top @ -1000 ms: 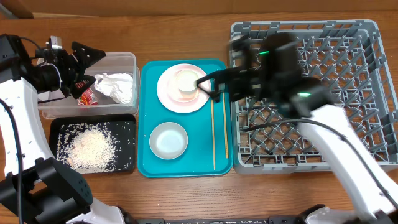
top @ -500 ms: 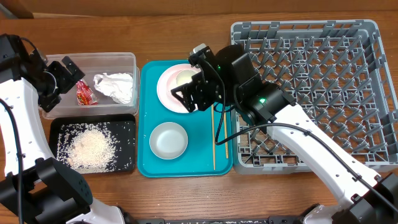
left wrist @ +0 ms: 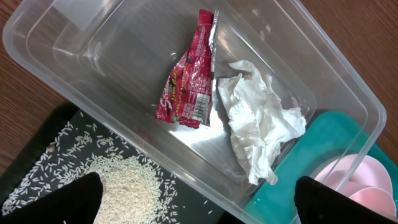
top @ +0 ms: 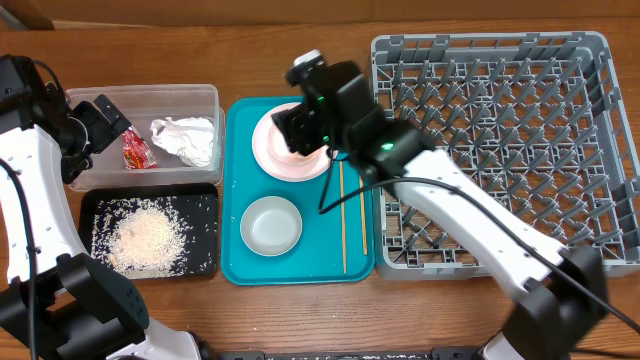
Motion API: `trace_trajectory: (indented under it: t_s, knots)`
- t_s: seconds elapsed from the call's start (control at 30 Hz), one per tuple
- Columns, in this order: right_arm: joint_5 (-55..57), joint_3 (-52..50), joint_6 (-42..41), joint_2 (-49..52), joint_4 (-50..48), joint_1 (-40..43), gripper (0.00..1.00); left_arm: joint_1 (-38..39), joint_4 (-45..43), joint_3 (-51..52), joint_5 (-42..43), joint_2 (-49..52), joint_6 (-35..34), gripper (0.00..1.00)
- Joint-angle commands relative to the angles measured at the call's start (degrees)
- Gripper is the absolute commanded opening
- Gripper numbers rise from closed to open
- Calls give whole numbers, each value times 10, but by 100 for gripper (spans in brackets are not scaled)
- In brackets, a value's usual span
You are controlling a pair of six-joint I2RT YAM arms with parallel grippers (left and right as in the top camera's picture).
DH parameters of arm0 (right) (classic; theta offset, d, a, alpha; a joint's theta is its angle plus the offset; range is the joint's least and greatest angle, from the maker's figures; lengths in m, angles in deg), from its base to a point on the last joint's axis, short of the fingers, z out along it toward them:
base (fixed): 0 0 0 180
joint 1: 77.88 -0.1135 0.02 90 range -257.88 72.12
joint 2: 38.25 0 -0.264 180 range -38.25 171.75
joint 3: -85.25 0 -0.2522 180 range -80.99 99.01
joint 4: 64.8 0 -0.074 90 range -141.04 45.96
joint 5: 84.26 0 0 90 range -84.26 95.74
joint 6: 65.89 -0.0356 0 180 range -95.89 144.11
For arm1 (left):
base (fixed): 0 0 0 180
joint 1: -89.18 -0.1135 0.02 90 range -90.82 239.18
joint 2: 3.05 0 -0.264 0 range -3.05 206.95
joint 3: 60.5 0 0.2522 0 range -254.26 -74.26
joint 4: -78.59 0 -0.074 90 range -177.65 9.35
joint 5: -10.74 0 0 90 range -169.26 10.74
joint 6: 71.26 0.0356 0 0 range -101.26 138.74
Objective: Sort waste into correct bins and load items into the dishwasher
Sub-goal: 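Reach the right gripper over the cream cup on the pink plate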
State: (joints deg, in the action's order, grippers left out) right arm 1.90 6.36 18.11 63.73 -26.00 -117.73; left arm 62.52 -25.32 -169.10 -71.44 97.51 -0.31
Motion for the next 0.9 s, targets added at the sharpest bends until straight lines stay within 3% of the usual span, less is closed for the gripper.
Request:
trace_trajectory:
  t_s: [0.0, 0.1, 0.37, 0.53, 0.87]
  knots:
    - [69, 10, 20, 48, -18, -27, 56, 1, 0, 1, -10, -18, 13, 100]
    - [125, 10, 21, 85, -42, -41, 54, 1, 0, 1, -10, -18, 13, 100]
    - [128, 9, 33, 133, -50, -44, 52, 1, 0, 1, -10, -18, 13, 100]
    - [128, 8, 33, 134, -33, -41, 41, 1, 0, 1, -10, -18, 13, 100]
    - [128, -13, 33, 141, -31, -39, 41, 1, 0, 1, -10, -18, 13, 100]
